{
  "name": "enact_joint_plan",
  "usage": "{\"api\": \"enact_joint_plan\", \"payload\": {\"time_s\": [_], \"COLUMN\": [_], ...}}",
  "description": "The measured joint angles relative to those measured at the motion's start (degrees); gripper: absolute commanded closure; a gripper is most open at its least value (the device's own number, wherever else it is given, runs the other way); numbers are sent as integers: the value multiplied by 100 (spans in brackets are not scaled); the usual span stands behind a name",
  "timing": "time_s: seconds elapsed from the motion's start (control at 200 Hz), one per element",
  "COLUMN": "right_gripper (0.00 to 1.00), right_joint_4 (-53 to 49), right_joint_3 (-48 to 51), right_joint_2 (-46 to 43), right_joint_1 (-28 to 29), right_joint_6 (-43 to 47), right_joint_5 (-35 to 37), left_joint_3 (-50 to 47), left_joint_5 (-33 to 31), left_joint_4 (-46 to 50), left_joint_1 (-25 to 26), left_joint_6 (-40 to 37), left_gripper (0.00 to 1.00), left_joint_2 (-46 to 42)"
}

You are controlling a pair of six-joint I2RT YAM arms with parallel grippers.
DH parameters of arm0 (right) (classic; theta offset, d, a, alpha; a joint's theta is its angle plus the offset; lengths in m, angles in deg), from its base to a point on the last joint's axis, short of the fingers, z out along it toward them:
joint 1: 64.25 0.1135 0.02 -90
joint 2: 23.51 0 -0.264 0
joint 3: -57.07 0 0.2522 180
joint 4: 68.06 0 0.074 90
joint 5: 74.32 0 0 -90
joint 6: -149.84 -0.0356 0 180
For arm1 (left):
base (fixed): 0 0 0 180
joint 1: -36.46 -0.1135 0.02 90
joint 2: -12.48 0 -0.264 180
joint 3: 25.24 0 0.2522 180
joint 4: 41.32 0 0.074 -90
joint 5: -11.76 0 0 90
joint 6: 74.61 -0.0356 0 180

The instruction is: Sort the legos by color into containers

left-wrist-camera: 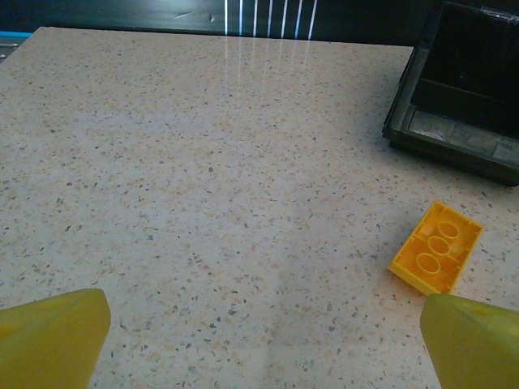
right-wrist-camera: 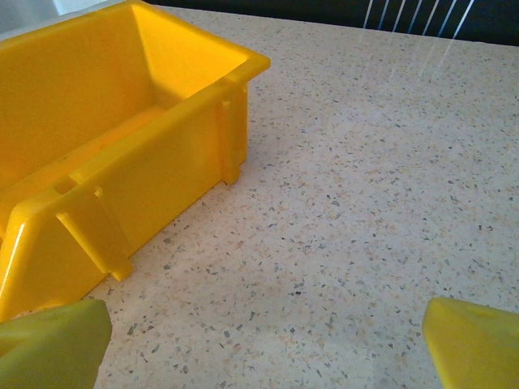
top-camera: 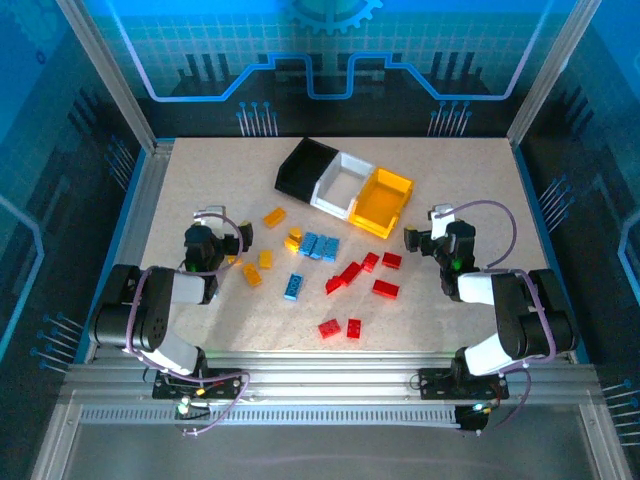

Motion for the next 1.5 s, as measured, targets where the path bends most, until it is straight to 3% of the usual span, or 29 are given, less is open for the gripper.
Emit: {"api": "enact_joint_plan", "payload": {"time_s": [0.605, 0.805, 0.95, 1.116, 1.201, 1.381, 1.501], "right_gripper": [0, 0, 0, 0, 0, 3, 5], "right_joint_4": [-11, -756, -2334, -5080, -6129, -8131, -9127], "right_joint_3": [-7, -319, -1139, -3442, -4155, -4450, -4315], "right_joint_2": [0, -295, -839, -678, -612, -608, -678], "right_joint_1": [-2, -2, -87, -378, -302, 365, 1012], "right_joint_6": [-2, -116, -704, -1606, -1864, -2247, -2640], "right_joint_5": [9, 332, 544, 350, 144, -153, -308], "left_joint_3": [0, 0, 356, 1646, 2124, 2476, 2570], "left_joint_5": [0, -175, -520, -828, -979, -1314, -1134], "left_joint_4": [2, 389, 1641, 3665, 4452, 6028, 6999], "left_joint_1": [0, 0, 0, 11, 149, 1176, 1322], "left_joint_6": [0, 22, 234, 835, 1075, 1438, 1998], "left_gripper": [1, 1, 1, 1, 1, 1, 1], "left_joint_2": [0, -284, -1244, -2094, -2358, -2651, -2682]}}
